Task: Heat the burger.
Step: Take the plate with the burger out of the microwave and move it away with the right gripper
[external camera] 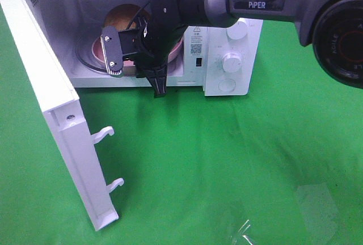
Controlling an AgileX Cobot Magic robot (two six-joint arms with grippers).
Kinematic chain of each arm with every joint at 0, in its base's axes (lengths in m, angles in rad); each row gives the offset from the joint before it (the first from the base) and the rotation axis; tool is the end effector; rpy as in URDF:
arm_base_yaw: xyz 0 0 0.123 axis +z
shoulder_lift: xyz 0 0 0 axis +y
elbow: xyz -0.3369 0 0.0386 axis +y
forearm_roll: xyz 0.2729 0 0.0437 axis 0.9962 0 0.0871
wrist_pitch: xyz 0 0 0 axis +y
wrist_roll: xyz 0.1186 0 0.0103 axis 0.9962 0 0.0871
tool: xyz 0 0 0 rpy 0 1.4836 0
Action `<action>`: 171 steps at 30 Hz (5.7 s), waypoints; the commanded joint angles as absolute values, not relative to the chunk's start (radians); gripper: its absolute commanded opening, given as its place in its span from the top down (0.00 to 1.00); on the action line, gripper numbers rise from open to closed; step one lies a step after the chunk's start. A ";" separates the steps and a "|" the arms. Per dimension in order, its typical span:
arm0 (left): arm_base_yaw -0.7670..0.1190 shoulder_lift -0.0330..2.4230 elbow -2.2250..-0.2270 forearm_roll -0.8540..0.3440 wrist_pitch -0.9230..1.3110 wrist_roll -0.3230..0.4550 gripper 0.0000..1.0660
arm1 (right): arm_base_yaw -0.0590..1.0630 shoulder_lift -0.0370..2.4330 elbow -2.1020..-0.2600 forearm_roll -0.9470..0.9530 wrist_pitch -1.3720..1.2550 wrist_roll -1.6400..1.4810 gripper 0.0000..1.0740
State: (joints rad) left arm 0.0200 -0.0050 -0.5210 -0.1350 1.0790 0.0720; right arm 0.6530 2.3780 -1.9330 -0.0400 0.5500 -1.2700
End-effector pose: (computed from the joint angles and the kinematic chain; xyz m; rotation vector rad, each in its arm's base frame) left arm -0.0170 -0.0145 0.2820 0.0626 2.0298 -0.1032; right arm 0.4848 0.3677 0.1562 -2.0717 1.4047 -0.3005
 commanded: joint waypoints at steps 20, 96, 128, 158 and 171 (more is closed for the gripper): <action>0.022 -0.010 -0.519 -0.134 1.069 0.073 0.08 | 0.652 2.148 -1.563 -0.139 0.279 -1.346 1.00; 0.022 -0.010 -0.519 -0.134 1.069 0.073 0.08 | 0.652 1.238 -0.552 -0.223 0.107 -1.300 1.00; 0.022 -0.010 -0.519 -0.134 1.069 0.073 0.08 | 0.652 0.849 -0.392 -0.599 0.619 -0.536 1.00; 0.022 -0.010 -0.519 -0.134 1.069 0.073 0.08 | 0.652 0.854 -0.392 -0.914 0.930 0.123 1.00; 0.022 -0.010 -0.519 -0.134 1.069 0.073 0.08 | 0.652 0.980 -0.420 -0.956 0.980 0.252 1.00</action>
State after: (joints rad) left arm 0.0200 -0.0050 -0.5210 -0.1350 1.0790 0.0720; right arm 0.6540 0.9780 -0.4090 -0.8800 0.9680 0.2330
